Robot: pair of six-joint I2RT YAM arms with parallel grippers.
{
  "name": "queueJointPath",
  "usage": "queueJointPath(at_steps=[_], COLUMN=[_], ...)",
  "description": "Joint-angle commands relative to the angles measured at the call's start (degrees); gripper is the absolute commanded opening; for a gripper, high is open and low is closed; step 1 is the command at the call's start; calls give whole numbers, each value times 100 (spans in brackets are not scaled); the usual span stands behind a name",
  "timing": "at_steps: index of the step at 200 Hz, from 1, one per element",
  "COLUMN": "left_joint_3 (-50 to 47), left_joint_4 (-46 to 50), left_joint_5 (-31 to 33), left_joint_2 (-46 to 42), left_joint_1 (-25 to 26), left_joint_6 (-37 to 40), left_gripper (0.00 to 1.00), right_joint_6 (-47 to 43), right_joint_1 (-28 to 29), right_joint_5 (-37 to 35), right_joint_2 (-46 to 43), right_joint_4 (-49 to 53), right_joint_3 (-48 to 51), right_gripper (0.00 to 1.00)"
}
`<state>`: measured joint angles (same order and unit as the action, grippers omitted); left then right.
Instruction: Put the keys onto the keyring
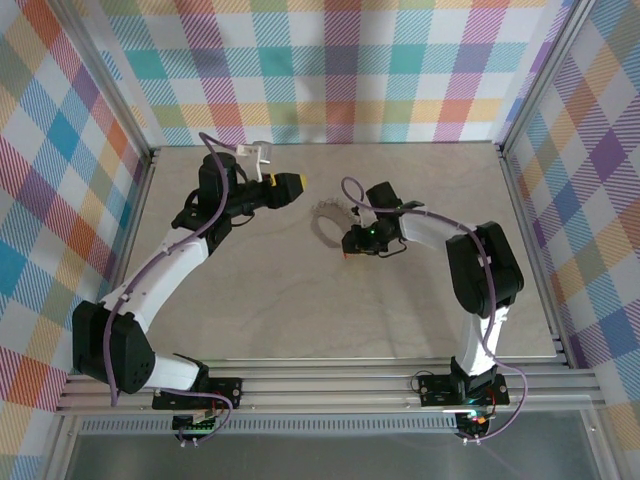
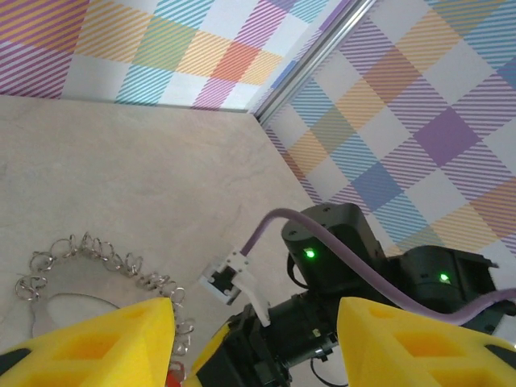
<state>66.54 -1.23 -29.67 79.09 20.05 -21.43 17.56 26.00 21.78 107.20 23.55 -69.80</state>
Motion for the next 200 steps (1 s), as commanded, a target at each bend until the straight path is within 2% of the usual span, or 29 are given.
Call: queueJointPath(at_steps=[1,15,18,25,37,43,46,54,72,110,138,153,169,200], left_joint_3=[-54,-46,-41,-32,-26,-26,-27,-36,-55,-540,-1271,-1525,-1818,-2594], left_joint_4=[68,161,184,251,403,463,504,584,777,588,-32,-109,-240,-697], left_joint_5=[110,148,158,178,258,307,353,443,796,2392,3564,4082,4342,4194], left_joint_2=[-319,-424,-453,-522,-656,-733,-774,-875,-1065,-1428,-1740,-1865,-1971,-2132], left_joint_1=[-75,-78,-76,-77,-80,-77,-73,-81,-81,-81,-81,-104,-274,-867], left_joint_6=[7,46,55,75,147,190,206,249,306,525,1450,2068,2345,2358], left_gripper=[57,60,61,64,71,75,82,92,100,100,100,100,100,100], right_joint_6=[274,320,318,311,284,268,264,248,215,190,16,-131,-358,-560], right_joint_1=[54,51,46,46,33,22,8,-36,-162,-486,-659,-797,-883,-1158], right_joint_5=[108,17,-3,-60,-191,-274,-317,-426,-850,-2352,-3511,-3787,-4132,-4729], right_joint_2=[-696,-1168,-1271,-1494,-1896,-2113,-2207,-2458,-2971,-3507,-3437,-3369,-3292,-2958], right_joint_4=[-235,-165,-115,-16,178,262,310,421,578,541,-68,-578,-1213,-1747], right_joint_3=[380,557,575,605,633,643,651,652,644,521,651,900,1262,1723], right_gripper=[54,69,77,88,100,100,100,100,100,100,100,100,100,100])
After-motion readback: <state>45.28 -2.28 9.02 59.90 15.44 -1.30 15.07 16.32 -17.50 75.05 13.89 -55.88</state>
